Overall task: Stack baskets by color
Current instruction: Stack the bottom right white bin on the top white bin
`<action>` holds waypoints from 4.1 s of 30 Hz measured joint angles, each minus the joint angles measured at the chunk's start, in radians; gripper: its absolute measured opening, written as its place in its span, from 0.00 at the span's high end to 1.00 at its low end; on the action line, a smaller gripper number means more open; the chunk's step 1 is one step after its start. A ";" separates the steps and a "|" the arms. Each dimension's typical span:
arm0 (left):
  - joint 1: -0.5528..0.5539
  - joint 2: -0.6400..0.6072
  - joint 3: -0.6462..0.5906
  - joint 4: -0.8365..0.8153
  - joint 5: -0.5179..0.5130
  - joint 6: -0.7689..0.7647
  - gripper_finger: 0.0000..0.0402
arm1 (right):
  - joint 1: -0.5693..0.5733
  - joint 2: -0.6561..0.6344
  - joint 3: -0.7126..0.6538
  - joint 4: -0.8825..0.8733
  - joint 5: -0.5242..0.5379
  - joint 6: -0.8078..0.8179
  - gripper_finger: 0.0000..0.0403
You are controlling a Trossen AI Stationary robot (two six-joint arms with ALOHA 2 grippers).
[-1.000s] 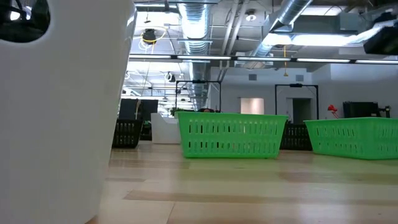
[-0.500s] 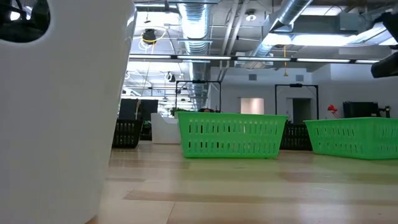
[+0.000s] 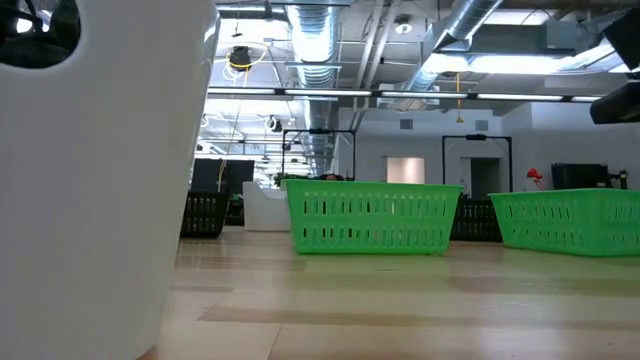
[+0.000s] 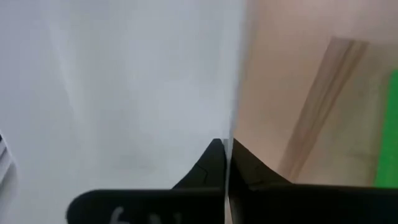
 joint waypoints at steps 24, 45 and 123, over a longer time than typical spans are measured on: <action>0.000 0.000 0.000 0.000 0.000 -0.002 0.36 | -0.217 -0.001 0.438 -0.204 0.171 -0.121 1.00; 0.000 0.000 0.000 0.000 0.000 -0.015 0.36 | -0.882 0.047 0.799 0.245 0.413 -0.926 1.00; 0.000 0.000 0.000 0.000 -0.018 -0.049 0.36 | -1.158 0.687 1.320 -0.055 0.292 -1.288 1.00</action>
